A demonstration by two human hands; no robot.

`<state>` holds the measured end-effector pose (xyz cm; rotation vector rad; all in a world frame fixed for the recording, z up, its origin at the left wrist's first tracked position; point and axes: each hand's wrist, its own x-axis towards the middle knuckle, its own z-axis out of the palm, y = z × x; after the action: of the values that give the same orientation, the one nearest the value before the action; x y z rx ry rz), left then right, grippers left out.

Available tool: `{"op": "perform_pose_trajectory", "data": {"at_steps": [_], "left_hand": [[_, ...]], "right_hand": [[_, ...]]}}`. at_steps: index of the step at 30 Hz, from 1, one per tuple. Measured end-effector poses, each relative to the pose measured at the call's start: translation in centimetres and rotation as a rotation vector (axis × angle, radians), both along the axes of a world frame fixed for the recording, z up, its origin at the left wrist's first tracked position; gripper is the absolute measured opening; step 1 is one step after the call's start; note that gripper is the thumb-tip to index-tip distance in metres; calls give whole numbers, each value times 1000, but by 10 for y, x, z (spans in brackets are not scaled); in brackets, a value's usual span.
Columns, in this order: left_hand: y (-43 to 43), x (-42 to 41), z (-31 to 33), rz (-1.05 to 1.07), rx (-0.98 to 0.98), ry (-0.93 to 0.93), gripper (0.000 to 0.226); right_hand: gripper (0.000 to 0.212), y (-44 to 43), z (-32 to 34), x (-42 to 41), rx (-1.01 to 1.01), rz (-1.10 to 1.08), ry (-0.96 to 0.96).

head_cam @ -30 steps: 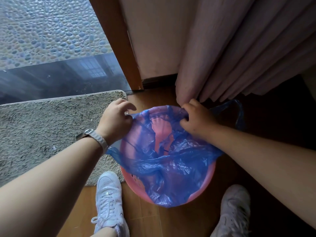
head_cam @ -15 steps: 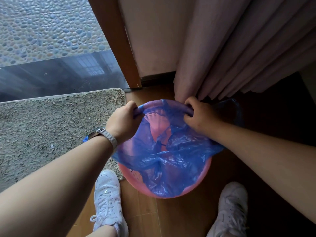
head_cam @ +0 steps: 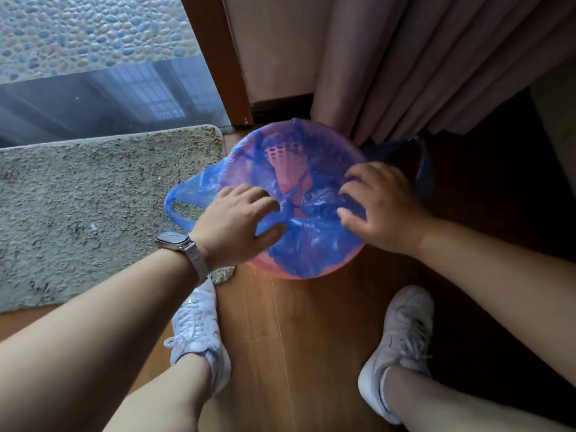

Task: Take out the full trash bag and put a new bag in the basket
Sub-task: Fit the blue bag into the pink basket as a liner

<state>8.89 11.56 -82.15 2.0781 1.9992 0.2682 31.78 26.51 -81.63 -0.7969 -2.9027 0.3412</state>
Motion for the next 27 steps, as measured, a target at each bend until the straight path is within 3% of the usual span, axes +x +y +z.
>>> {"op": "perform_pose_trajectory", "data": {"at_steps": [4, 9, 14, 18, 23, 27], "left_hand": [[-11, 26, 7, -27, -239, 6, 82], [-9, 42, 8, 26, -178, -48, 51], [-4, 31, -2, 54, -155, 54, 26], [5, 15, -5, 142, -36, 115, 16], [-5, 1, 3, -167, -18, 100, 13], [-26, -14, 19, -331, 4, 135, 26]], "right_hand": [[61, -27, 13, 9, -112, 159, -255], [76, -36, 22, 16, -168, 176, -304], [55, -31, 6, 19, -171, 254, -250], [27, -26, -4, 15, -186, 188, -59], [14, -25, -1, 14, -132, 280, -43], [10, -22, 9, 27, -53, 401, -76]]}}
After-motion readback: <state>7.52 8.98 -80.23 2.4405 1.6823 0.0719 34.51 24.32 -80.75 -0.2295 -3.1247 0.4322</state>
